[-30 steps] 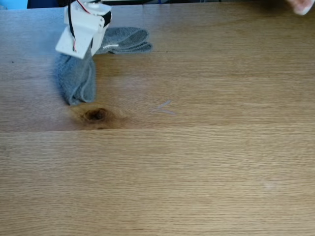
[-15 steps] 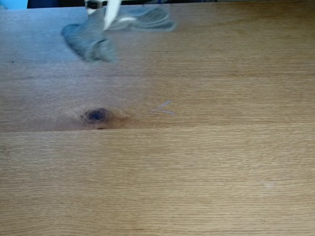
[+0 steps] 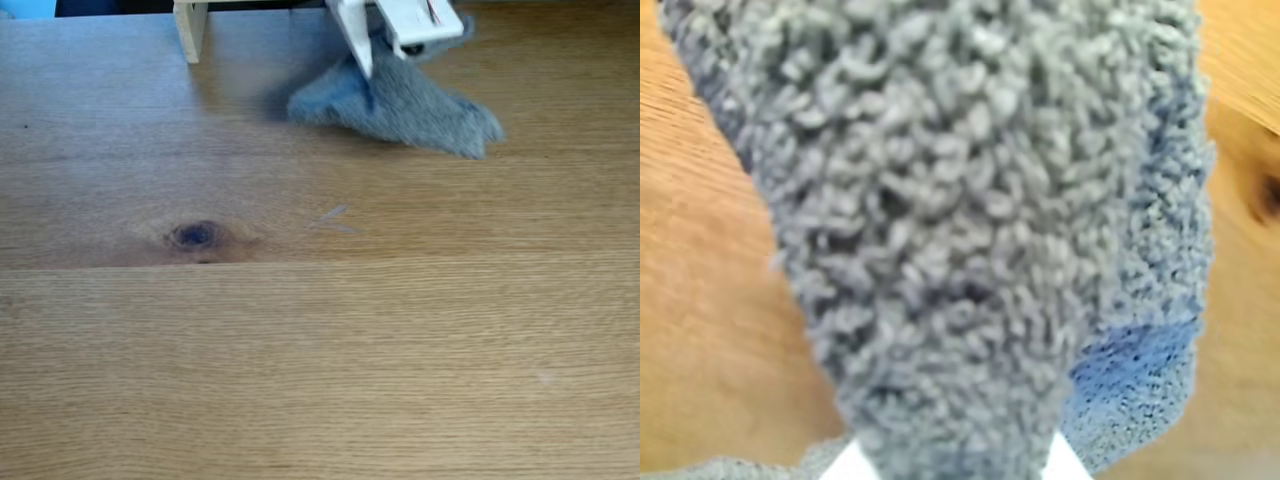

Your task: Clean the area in front of the robot

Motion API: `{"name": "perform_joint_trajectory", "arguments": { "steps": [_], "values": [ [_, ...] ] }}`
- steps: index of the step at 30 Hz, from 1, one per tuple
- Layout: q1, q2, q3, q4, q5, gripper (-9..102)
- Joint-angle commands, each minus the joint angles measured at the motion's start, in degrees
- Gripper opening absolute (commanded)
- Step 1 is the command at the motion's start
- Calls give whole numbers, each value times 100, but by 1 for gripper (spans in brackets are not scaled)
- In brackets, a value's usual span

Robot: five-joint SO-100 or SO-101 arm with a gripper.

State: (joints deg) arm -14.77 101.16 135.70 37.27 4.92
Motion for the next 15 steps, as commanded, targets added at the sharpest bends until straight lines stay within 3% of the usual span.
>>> {"name": "perform_joint_trajectory", "arguments": {
  "steps": [1,10,15],
  "values": [
    [-97,-932,-202,-1292,-79,0],
    [-35,-3278,-237,-3973,-554,0],
    [246,-4263,-1099,-4175,-448,0]
  ]
}}
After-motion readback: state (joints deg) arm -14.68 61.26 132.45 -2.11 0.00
